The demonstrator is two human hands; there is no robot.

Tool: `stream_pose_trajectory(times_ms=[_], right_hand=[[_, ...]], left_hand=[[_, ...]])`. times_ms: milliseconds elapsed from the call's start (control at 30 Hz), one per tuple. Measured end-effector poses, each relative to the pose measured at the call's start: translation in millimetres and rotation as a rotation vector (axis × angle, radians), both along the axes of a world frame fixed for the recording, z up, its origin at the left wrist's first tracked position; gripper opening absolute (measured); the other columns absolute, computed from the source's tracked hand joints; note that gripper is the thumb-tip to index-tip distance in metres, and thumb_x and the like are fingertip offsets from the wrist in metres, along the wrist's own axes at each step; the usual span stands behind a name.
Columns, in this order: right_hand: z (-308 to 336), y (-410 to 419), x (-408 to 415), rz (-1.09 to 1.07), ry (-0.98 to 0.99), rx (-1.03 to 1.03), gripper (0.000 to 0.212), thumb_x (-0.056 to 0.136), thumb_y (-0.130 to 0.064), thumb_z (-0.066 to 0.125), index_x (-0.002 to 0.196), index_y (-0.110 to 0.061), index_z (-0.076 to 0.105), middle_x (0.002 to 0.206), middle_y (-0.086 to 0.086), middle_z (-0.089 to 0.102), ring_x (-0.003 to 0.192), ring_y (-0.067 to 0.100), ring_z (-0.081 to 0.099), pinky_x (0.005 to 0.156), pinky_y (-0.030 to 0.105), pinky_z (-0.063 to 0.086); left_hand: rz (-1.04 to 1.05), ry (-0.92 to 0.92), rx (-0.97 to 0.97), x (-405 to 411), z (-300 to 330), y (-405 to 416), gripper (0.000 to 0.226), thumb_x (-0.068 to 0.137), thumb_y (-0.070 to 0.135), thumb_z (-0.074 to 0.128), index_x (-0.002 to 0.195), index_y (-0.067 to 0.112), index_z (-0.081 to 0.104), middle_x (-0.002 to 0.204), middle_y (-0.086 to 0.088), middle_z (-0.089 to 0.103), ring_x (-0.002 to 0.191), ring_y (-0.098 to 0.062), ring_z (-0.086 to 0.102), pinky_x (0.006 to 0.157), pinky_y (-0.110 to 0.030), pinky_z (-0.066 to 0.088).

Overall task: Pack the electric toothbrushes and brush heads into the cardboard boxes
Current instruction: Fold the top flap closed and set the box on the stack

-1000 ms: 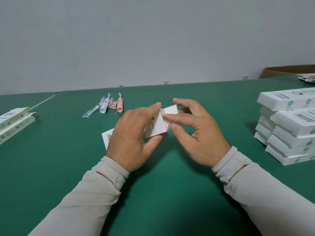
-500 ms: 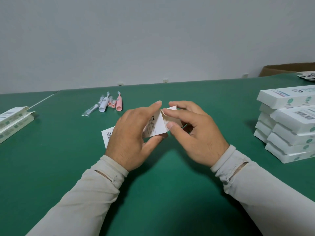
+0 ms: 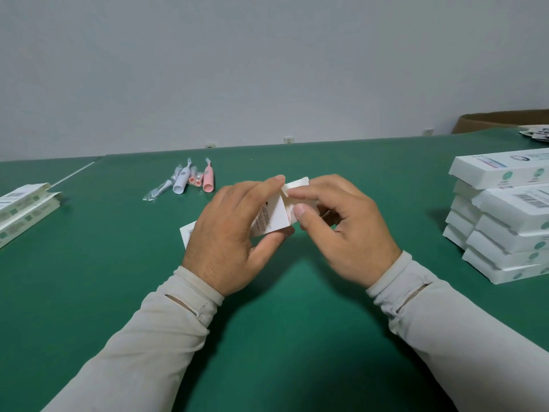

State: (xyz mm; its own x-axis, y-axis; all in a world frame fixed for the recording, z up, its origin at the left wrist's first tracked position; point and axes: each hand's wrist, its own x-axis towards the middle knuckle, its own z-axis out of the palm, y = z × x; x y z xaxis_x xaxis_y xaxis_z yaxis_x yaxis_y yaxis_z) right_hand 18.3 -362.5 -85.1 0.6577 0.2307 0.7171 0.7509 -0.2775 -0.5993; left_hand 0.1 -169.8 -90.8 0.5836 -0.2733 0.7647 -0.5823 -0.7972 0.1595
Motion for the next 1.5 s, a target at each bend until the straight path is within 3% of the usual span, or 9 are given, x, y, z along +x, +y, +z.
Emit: stream_pose_trajectory(times_ms=[233,433,667,833,1000,1167,1267,1367,1500], right_hand=[[-3,4,-1,-0.044,-0.075,-0.075,0.025,0.091,-0.014,0.065,0.115,-0.018,0.074,0.101,-0.005,0.058,0.090,0.003,0.057,0.078,0.008,0.039],[0,5,-6,-0.033,0.037,0.018,0.045,0.087,-0.031,0.065,0.130,-0.035,0.050,0.110,-0.017,0.062,0.076,0.014,0.060,0.067,0.017,0.045],[4,11,-11,0.050,0.236,0.242,0.018,0.089,-0.014,0.069,0.102,-0.025,0.073,0.090,-0.010,0.072,0.071,0.029,0.060,0.061,0.033,0.055],[4,14,-10,0.064,0.308,0.306,0.013,0.089,-0.009,0.071,0.098,-0.017,0.072,0.087,0.004,0.071,0.063,0.025,0.060,0.064,0.026,0.055],[4,15,-10,0.026,0.346,0.312,0.006,0.086,-0.011,0.075,0.085,-0.013,0.070,0.069,-0.004,0.068,0.062,0.018,0.061,0.062,0.026,0.052],[2,16,-9,-0.015,0.330,0.283,0.010,0.084,-0.015,0.078,0.077,-0.014,0.071,0.073,0.008,0.069,0.071,0.033,0.065,0.070,0.039,0.055],[1,16,-10,-0.032,0.283,0.259,0.013,0.084,-0.017,0.078,0.073,-0.018,0.072,0.081,0.006,0.068,0.071,0.023,0.065,0.071,0.034,0.054],[-2,19,-13,-0.071,0.214,0.205,0.014,0.085,-0.021,0.078,0.074,-0.028,0.072,0.096,-0.008,0.068,0.081,0.003,0.065,0.071,0.011,0.047],[-11,26,-12,-0.016,0.322,0.237,0.015,0.084,-0.018,0.078,0.080,-0.024,0.065,0.087,-0.010,0.071,0.081,0.004,0.068,0.069,0.015,0.052]], left_hand=[[-0.016,-0.029,0.000,3,-1,0,0.059,0.090,0.037,0.064,0.141,0.016,0.047,0.122,0.000,0.060,0.108,-0.025,0.058,0.116,-0.017,0.013],[-0.002,-0.007,-0.006,3,0,0,0.060,0.088,0.037,0.065,0.141,0.018,0.046,0.124,0.001,0.060,0.109,-0.026,0.058,0.115,-0.015,0.013],[0.014,0.000,-0.005,1,2,-1,0.059,0.089,0.039,0.063,0.141,0.015,0.048,0.124,-0.003,0.061,0.109,-0.029,0.059,0.115,-0.016,0.014],[0.027,-0.005,-0.009,1,0,-1,0.062,0.087,0.040,0.065,0.141,0.018,0.044,0.124,-0.002,0.060,0.108,-0.028,0.058,0.113,-0.016,0.018],[0.054,0.010,-0.026,4,-1,-1,0.061,0.085,0.045,0.064,0.137,0.016,0.047,0.123,-0.001,0.062,0.108,-0.029,0.059,0.114,-0.012,0.013],[0.043,0.003,-0.019,5,-3,1,0.058,0.085,0.043,0.066,0.134,0.016,0.051,0.121,0.002,0.062,0.106,-0.027,0.059,0.114,-0.011,0.011],[0.034,-0.007,-0.021,6,-3,2,0.058,0.085,0.044,0.066,0.134,0.015,0.053,0.120,0.002,0.063,0.105,-0.026,0.059,0.114,-0.011,0.011],[0.032,-0.037,-0.027,7,-4,2,0.057,0.086,0.042,0.067,0.132,0.011,0.056,0.119,-0.001,0.064,0.104,-0.027,0.060,0.114,-0.012,0.013],[0.039,-0.047,-0.018,6,-4,0,0.057,0.085,0.040,0.066,0.133,0.012,0.055,0.118,0.000,0.064,0.102,-0.027,0.060,0.112,-0.015,0.020]])
